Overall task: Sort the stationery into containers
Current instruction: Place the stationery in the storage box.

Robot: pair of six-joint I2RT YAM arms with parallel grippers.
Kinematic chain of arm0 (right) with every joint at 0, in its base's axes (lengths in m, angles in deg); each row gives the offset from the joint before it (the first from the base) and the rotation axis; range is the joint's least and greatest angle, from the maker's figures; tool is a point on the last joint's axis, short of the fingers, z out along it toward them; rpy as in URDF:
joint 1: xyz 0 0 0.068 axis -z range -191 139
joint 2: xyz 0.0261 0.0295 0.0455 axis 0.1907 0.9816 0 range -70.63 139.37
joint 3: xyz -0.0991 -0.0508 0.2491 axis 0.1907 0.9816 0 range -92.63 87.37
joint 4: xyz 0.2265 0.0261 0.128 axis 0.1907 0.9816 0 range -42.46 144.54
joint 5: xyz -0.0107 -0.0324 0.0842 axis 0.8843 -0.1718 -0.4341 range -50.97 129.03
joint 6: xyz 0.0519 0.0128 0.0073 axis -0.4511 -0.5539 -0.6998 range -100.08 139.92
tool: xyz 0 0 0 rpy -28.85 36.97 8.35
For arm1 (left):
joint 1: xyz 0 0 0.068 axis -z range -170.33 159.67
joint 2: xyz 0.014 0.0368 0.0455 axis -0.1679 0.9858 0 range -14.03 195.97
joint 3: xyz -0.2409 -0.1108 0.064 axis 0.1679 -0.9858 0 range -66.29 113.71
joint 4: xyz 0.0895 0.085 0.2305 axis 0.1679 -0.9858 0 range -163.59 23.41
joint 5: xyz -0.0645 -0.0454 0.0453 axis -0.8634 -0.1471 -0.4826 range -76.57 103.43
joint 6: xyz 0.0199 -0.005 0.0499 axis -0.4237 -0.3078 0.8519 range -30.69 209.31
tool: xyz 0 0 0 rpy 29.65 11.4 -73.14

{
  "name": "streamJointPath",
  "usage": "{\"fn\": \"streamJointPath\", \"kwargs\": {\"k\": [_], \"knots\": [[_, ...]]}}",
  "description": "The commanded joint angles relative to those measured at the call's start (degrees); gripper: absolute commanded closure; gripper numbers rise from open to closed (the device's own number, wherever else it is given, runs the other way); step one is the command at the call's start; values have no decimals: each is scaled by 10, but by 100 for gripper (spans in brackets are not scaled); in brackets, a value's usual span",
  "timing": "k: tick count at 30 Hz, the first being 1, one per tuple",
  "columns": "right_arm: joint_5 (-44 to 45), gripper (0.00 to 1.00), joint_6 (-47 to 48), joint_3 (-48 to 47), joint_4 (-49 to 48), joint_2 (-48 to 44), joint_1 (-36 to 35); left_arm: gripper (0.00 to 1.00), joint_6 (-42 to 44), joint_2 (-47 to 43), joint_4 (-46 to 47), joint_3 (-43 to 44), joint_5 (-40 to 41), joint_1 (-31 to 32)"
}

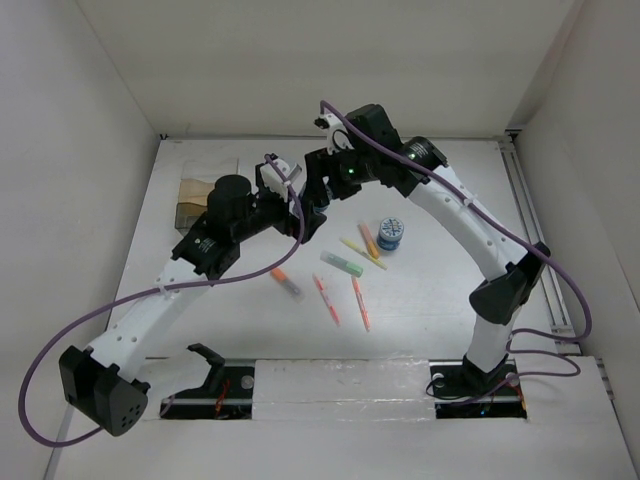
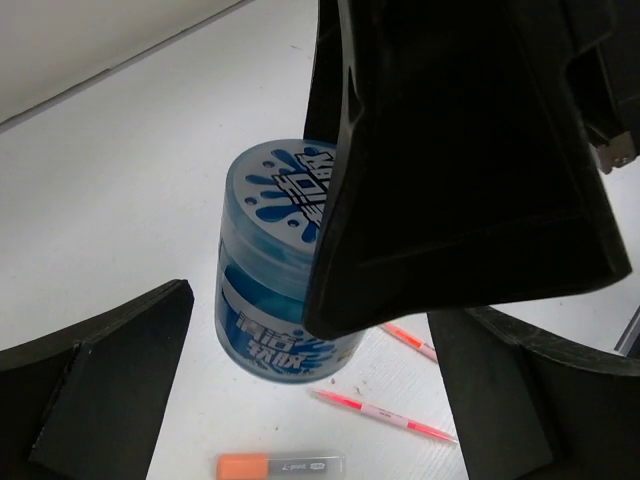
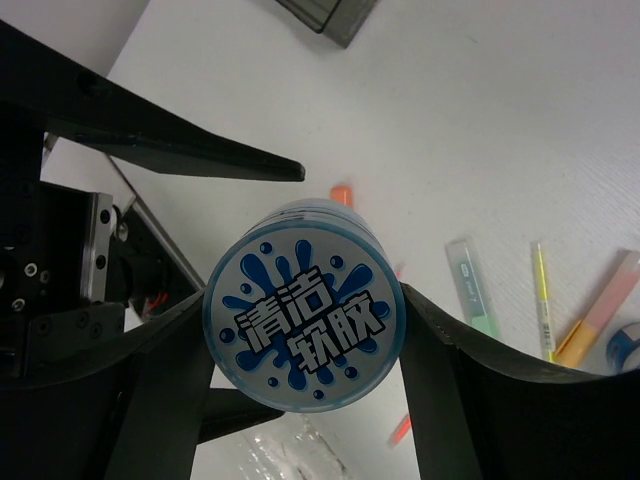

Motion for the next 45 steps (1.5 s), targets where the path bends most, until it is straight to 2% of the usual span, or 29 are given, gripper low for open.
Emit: {"fn": "streamJointPath", "kwargs": {"k": [1, 9, 13, 22, 24, 26, 32, 33, 36, 37, 38, 41, 42, 45], "knots": [[-58, 100, 6, -16, -40, -15, -5, 0, 9, -22, 13, 9, -14, 2], [-105, 100, 6, 1, -51, -20, -5, 4, 4, -34, 13, 9, 3, 2], [-116, 100, 6, 6, -57, -20, -5, 7, -1, -12, 0, 16, -3, 2], [-149, 100, 1, -4, -62, -20, -5, 6, -6, -25, 0, 11, -8, 2], [-157, 100, -4, -4, -62, -20, -5, 10, -6, -31, 0, 11, -8, 2], [-179, 100, -4, -4, -68, -20, -5, 19, -6, -31, 0, 11, -3, 2], [-187, 100, -9, -3, -81, -20, -5, 31, -13, -31, 0, 11, 4, 2], [-181, 100, -9, -3, -75, -20, -5, 40, -13, -31, 0, 11, 4, 2], [-168, 100, -9, -10, -70, -20, -5, 50, -13, -36, 0, 16, 4, 2], [-168, 100, -9, -10, -70, -20, -5, 63, -13, -36, 0, 16, 4, 2], [-168, 100, -9, -10, -70, -20, -5, 69, -18, -36, 0, 16, 4, 2], [-173, 100, -9, -10, -75, -20, 0, 76, -18, -41, 0, 16, 9, 2], [-173, 100, -9, -10, -75, -20, 0, 84, -18, -41, 0, 16, 15, 2], [-173, 100, -9, -3, -81, -20, 0, 98, -18, -41, 0, 16, 23, 2]]}}
